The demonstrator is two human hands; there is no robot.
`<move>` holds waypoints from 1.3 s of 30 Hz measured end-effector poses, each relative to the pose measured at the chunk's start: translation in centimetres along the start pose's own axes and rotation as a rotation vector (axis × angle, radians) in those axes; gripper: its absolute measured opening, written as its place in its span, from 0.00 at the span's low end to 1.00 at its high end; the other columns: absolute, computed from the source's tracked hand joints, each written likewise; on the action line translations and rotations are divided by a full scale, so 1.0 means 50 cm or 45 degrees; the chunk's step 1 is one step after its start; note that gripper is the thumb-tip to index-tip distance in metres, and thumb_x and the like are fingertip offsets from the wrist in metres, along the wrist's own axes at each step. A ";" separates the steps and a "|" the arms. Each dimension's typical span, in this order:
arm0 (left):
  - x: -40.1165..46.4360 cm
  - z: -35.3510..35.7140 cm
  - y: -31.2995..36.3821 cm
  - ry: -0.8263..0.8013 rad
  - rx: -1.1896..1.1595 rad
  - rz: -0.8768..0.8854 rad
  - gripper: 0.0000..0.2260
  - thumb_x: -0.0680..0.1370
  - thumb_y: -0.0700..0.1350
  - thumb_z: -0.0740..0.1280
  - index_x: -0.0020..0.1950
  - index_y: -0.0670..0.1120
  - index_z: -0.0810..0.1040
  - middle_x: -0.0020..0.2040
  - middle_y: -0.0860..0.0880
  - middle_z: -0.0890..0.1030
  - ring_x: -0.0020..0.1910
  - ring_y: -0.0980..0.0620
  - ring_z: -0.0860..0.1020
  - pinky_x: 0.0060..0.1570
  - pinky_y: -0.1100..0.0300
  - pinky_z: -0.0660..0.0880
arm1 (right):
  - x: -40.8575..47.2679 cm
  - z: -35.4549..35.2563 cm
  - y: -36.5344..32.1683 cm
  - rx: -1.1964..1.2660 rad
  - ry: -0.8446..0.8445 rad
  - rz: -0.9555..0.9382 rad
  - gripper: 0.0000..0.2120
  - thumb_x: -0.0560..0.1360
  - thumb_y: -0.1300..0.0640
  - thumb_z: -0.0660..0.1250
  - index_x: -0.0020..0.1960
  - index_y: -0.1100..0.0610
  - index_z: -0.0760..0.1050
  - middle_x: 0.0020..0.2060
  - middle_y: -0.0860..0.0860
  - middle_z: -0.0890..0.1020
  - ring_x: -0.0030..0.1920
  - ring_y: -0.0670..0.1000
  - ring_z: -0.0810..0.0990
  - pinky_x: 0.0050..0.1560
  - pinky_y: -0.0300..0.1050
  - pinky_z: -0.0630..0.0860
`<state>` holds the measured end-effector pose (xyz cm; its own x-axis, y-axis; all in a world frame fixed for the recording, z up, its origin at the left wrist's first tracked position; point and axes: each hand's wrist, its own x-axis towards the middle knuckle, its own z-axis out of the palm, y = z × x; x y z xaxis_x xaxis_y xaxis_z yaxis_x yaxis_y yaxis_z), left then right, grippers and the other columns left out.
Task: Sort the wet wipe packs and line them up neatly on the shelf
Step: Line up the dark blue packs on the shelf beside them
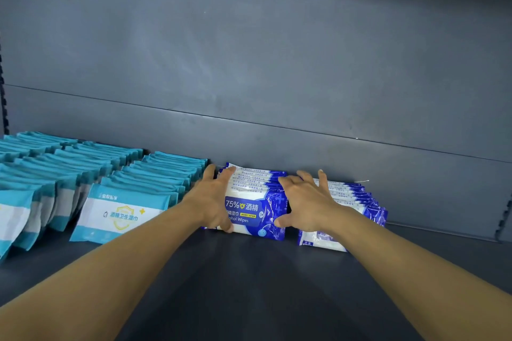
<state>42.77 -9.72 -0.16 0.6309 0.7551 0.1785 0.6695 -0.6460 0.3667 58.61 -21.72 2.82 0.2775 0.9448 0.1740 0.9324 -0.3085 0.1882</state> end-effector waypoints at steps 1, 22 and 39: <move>0.003 -0.003 0.004 -0.027 0.026 -0.002 0.56 0.60 0.47 0.80 0.78 0.52 0.47 0.75 0.44 0.53 0.71 0.44 0.63 0.67 0.52 0.67 | 0.001 0.001 0.000 -0.007 -0.010 -0.004 0.42 0.72 0.41 0.68 0.76 0.57 0.51 0.75 0.52 0.59 0.76 0.54 0.47 0.72 0.62 0.37; -0.014 0.001 0.029 0.152 0.445 0.190 0.51 0.62 0.57 0.78 0.76 0.55 0.50 0.77 0.52 0.50 0.75 0.48 0.49 0.69 0.46 0.62 | 0.123 -0.026 0.046 0.372 -0.059 0.041 0.19 0.78 0.67 0.54 0.63 0.58 0.76 0.62 0.55 0.78 0.60 0.56 0.75 0.58 0.44 0.72; -0.016 -0.001 0.034 0.093 0.466 0.263 0.49 0.65 0.55 0.77 0.77 0.55 0.49 0.77 0.53 0.54 0.75 0.51 0.54 0.68 0.49 0.64 | 0.145 -0.008 0.067 0.195 -0.034 -0.001 0.19 0.73 0.69 0.55 0.57 0.57 0.78 0.54 0.54 0.81 0.55 0.57 0.78 0.57 0.52 0.76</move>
<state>43.40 -11.44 0.35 0.7458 0.6029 0.2834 0.6352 -0.7717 -0.0299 63.65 -15.96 5.09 0.2809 0.9482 0.1482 0.9565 -0.2893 0.0382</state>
